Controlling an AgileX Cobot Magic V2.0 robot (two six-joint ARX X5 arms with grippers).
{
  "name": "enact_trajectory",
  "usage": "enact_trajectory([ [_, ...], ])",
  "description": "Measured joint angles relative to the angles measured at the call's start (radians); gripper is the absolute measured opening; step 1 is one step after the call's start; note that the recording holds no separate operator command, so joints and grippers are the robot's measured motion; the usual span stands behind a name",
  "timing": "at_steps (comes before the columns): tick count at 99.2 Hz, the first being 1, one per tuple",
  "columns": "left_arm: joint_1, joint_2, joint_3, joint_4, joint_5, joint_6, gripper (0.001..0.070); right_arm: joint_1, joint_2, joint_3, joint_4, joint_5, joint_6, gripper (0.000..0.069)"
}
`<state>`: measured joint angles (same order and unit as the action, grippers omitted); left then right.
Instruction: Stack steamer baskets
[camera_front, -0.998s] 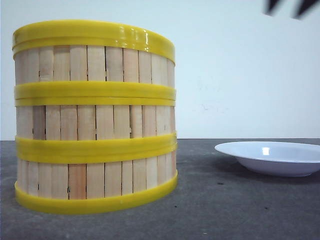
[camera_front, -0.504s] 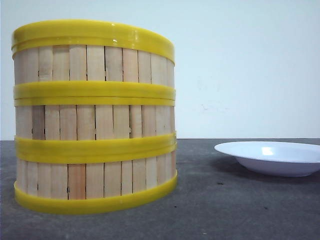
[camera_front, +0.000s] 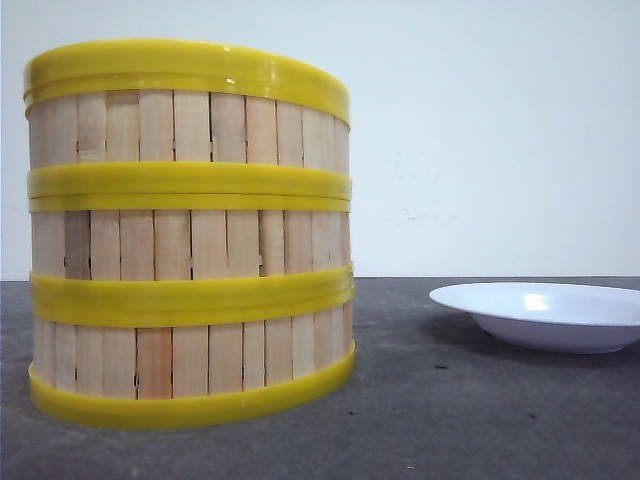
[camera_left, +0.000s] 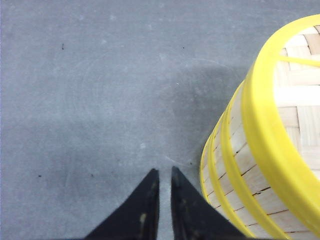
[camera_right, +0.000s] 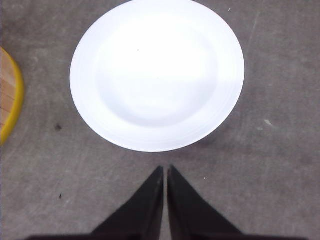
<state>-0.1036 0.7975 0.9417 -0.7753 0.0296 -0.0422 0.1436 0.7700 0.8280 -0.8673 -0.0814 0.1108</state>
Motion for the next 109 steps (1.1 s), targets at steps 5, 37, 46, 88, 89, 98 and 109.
enact_trajectory([
  [5,0.000,0.000,0.000,0.000,0.000,0.000,0.0014,0.000,0.000,0.000,0.002,0.002,0.000,0.0008],
  [37,0.000,0.000,0.000,0.000,0.000,0.000,0.0014,0.000,0.000,0.000,0.004,0.003,0.001,0.0008],
  [46,0.000,0.000,0.000,0.002,-0.003,0.002,0.0014,0.000,0.000,0.000,0.004,0.002,0.002,0.0008],
  [88,0.023,-0.433,-0.601,0.513,-0.056,0.024,0.0014,0.000,0.000,0.000,0.004,0.003,0.002,0.0008],
  [89,0.023,-0.447,-0.618,0.521,-0.056,0.023,0.0014,0.000,0.000,0.000,0.004,0.003,0.002,0.0008],
  [98,0.023,-0.573,-0.752,0.568,-0.056,0.010,0.0014,0.000,0.000,0.000,0.004,0.003,0.002,0.0008],
  [109,0.023,-0.701,-0.859,0.569,-0.056,-0.007,0.0014,0.000,0.000,0.000,0.004,0.003,0.002,0.0008],
])
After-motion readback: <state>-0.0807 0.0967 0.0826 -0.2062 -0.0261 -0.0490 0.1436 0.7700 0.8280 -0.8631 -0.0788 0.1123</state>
